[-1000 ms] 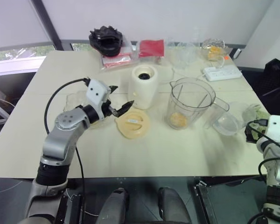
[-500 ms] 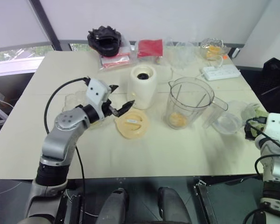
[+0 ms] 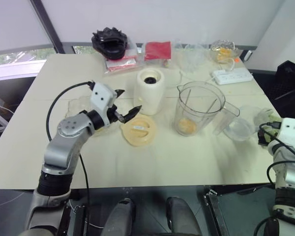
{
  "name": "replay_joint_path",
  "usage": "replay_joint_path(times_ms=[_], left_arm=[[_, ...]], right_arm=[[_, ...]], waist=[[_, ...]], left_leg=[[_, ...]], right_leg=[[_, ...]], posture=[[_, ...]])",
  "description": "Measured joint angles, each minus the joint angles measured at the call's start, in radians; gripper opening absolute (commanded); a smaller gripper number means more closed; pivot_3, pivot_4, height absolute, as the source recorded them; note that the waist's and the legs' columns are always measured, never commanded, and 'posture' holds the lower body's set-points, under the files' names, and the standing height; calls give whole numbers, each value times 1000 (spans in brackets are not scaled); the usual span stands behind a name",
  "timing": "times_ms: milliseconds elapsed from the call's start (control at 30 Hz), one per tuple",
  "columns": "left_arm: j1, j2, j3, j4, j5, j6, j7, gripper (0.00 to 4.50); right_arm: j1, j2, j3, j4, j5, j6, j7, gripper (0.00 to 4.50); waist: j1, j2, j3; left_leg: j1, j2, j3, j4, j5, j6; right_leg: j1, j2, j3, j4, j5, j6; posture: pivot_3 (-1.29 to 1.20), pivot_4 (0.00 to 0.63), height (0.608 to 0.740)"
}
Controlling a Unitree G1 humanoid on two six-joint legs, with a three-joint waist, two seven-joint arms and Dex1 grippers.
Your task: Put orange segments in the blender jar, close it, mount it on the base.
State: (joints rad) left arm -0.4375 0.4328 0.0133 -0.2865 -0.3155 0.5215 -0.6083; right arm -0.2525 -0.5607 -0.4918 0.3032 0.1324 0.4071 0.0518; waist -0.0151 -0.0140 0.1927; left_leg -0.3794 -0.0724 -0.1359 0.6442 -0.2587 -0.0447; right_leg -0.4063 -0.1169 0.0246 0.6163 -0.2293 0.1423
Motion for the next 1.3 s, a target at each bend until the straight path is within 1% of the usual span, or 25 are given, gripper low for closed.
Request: replay_joint_path(times_ms=[33, 67, 133, 200, 500, 600, 700, 733, 1167, 1300], left_arm=[[0, 0, 0, 0, 0, 0, 0, 4460], [0, 0, 0, 0, 0, 0, 0, 4499], [0, 0, 0, 0, 0, 0, 0, 4500], [0, 0, -1, 0, 0, 0, 0, 4500], [0, 1, -1, 0, 0, 0, 0, 4500], [0, 1, -1, 0, 0, 0, 0, 4500], [0, 1, -1, 0, 0, 0, 0, 4500], [0, 1, -1, 0, 0, 0, 0, 4500], [-2, 1, -2, 0, 1, 0, 0, 4500], [-7, 1, -6, 1, 2, -1, 0, 4500]], right_arm=[[0, 0, 2, 0, 0, 0, 0, 4500], [0, 0, 3, 0, 0, 0, 1, 4245], [0, 1, 7, 0, 1, -1, 3, 3620], [0, 5, 19, 0, 4, -1, 4, 2687], [0, 8, 24, 0, 11, -1, 5, 2687], [3, 13, 24, -5, 15, -1, 6, 1769], [5, 28, 28, -13, 23, -2, 12, 276], [6, 32, 29, -17, 29, -7, 14, 23], [18, 36, 25, -46, 50, -19, 14, 23], [16, 97, -20, -67, 91, -20, -23, 23]], waist=[[0, 0, 0], [-1, 0, 0], [-1, 0, 0], [1, 0, 0], [0, 0, 0], [0, 0, 0], [1, 0, 0], [1, 0, 0], [3, 0, 0], [2, 1, 0]], left_leg=[[0, 0, 0, 0, 0, 0], [0, 0, 0, 0, 0, 0], [0, 0, 0, 0, 0, 0], [0, 0, 0, 0, 0, 0], [-1, 0, 0, -1, 0, 0], [-1, 0, 0, -1, 0, 0], [-1, 0, 0, -1, 0, 0], [-1, 0, 0, -1, 0, 0], [-1, 0, 0, -1, 0, 0], [-1, 0, -1, -2, 0, 0]], right_leg=[[0, 0, 0, 0, 0, 0], [0, 0, 0, 0, 0, 0], [0, 0, 0, 0, 0, 0], [0, 0, 0, 0, 0, 0], [-1, 0, 0, -1, 0, 0], [-1, 0, 0, -1, 0, 0], [-1, 0, 0, -1, 0, 0], [-1, 0, 0, -1, 0, 0], [-1, 0, 0, -2, 0, 0], [-1, 0, 0, -2, 0, 0]], posture=[[0, 150, 740], [0, 150, 740], [0, 150, 740], [0, 150, 740], [0, 150, 740], [0, 150, 740], [0, 150, 740], [0, 150, 740], [0, 150, 740], [0, 150, 740]])
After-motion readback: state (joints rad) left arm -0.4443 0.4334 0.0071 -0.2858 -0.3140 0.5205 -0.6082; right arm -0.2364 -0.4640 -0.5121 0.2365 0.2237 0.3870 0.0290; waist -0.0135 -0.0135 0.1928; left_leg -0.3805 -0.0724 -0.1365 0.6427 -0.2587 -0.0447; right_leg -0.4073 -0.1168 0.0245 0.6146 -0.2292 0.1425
